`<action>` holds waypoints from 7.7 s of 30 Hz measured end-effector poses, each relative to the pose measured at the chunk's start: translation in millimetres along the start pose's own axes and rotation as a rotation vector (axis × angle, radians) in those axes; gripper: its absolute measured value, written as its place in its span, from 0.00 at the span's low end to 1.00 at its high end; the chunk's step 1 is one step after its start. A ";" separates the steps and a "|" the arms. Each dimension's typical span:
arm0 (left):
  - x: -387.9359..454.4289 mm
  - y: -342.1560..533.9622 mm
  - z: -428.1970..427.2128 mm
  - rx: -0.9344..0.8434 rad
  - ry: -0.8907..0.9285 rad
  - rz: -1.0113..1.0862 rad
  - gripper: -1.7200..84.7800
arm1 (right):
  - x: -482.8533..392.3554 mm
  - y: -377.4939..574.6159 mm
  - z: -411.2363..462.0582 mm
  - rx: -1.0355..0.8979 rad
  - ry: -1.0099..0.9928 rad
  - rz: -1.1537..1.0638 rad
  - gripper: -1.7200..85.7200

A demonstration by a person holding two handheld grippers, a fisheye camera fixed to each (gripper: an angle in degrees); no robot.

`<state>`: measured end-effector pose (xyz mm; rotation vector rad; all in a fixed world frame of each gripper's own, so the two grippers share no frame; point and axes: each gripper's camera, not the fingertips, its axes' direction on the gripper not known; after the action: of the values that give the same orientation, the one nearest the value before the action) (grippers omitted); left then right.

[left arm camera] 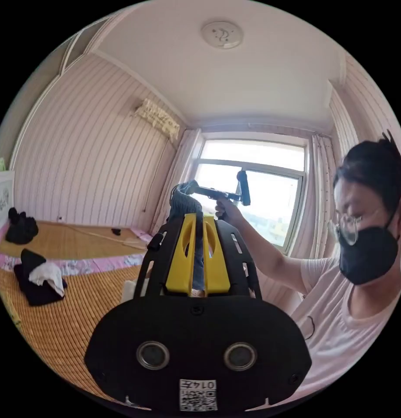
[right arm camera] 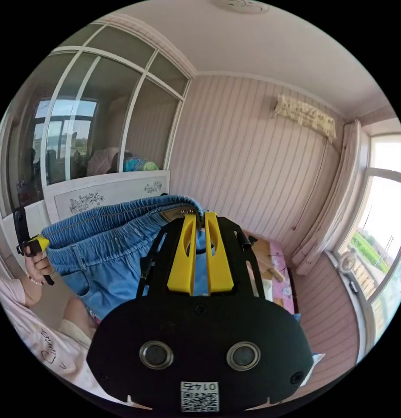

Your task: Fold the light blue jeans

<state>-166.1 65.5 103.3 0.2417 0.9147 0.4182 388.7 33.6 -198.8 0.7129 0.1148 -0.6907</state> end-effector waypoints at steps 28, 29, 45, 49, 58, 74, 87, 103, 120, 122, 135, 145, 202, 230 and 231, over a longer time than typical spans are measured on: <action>-345.0 170.6 -305.9 0.010 -1.126 -0.813 0.07 | -343.6 -170.9 569.4 -0.588 -0.642 -0.144 0.09; -366.2 191.3 -318.1 -0.057 -1.245 -0.878 0.08 | -350.6 -155.8 588.0 -0.582 -0.687 -0.076 0.09; -490.2 197.5 -202.8 -0.489 -1.037 -0.716 0.08 | -47.4 174.2 511.0 -0.853 0.039 0.392 0.13; -546.1 186.5 -140.7 -0.561 -0.979 -0.731 0.09 | -23.3 203.0 495.7 -0.831 0.132 0.533 0.14; -626.0 191.5 -41.6 -0.862 -1.059 -0.590 0.07 | -41.2 232.3 544.7 -0.889 0.135 0.498 0.13; -646.6 208.5 -31.1 -0.817 -1.046 -0.666 0.03 | -5.6 309.7 332.9 -0.763 0.232 0.603 0.06; -647.6 223.2 -4.3 -0.879 -1.086 -0.616 0.03 | 2.4 330.7 481.5 -0.900 0.240 0.459 0.03; -630.3 222.3 10.5 -0.808 -1.045 -0.557 0.04 | 57.5 389.2 386.9 -0.693 0.198 0.682 0.14; -662.8 260.1 23.5 -0.810 -1.148 -0.783 0.02 | 119.6 379.0 491.9 -0.628 0.201 0.673 0.01; -662.6 259.4 26.2 -0.781 -1.145 -0.785 0.02 | 128.2 379.0 497.2 -0.620 0.201 0.691 0.01; -655.2 279.2 56.8 -0.767 -1.076 -0.811 0.08 | 148.5 372.8 576.6 -0.739 0.251 0.653 0.09; -435.2 283.1 106.7 -0.854 -0.648 -0.280 0.10 | 74.5 418.2 427.4 -0.817 0.006 0.469 0.12; -187.9 348.2 79.2 -0.866 -0.174 -0.311 0.07 | -71.9 249.0 498.8 -0.852 -0.180 0.329 0.08; -411.1 351.9 -335.3 -0.462 -1.160 -0.906 0.15 | -617.7 -151.9 888.5 -0.703 -0.499 -0.464 0.14; -408.4 350.6 -336.9 -0.442 -1.191 -0.879 0.13 | -624.8 -150.4 895.6 -0.695 -0.462 -0.465 0.13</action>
<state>-743.7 204.4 327.5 -0.3178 -0.3012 -0.3585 -304.5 -279.0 599.2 -0.1613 0.0870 -1.1621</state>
